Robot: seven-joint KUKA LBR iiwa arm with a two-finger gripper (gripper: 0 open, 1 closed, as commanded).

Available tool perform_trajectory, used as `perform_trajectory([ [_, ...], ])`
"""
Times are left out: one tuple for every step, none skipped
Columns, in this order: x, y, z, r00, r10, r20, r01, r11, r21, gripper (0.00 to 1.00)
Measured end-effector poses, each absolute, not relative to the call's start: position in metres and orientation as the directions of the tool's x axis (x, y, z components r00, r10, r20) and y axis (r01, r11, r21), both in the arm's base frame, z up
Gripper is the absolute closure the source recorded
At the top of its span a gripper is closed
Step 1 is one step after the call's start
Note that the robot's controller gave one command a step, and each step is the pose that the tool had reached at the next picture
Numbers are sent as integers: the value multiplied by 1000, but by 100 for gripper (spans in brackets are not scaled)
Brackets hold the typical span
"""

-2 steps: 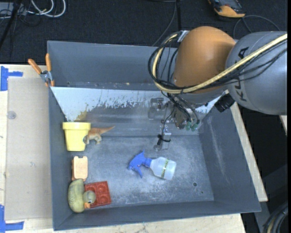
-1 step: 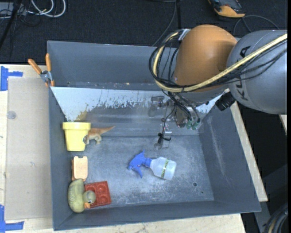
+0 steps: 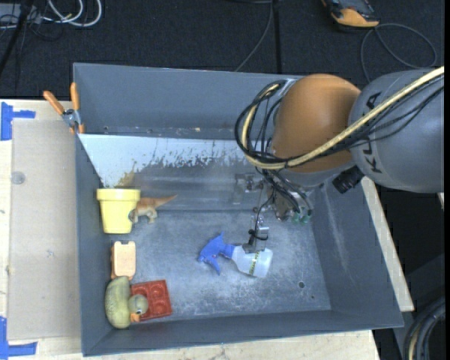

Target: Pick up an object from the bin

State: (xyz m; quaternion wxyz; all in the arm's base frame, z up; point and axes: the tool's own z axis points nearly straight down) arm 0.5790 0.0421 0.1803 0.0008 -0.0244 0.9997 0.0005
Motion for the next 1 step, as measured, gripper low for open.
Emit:
perform_trajectory([
  [567, 49, 136, -1000, 19, 4, 19, 1000, 0, 0],
])
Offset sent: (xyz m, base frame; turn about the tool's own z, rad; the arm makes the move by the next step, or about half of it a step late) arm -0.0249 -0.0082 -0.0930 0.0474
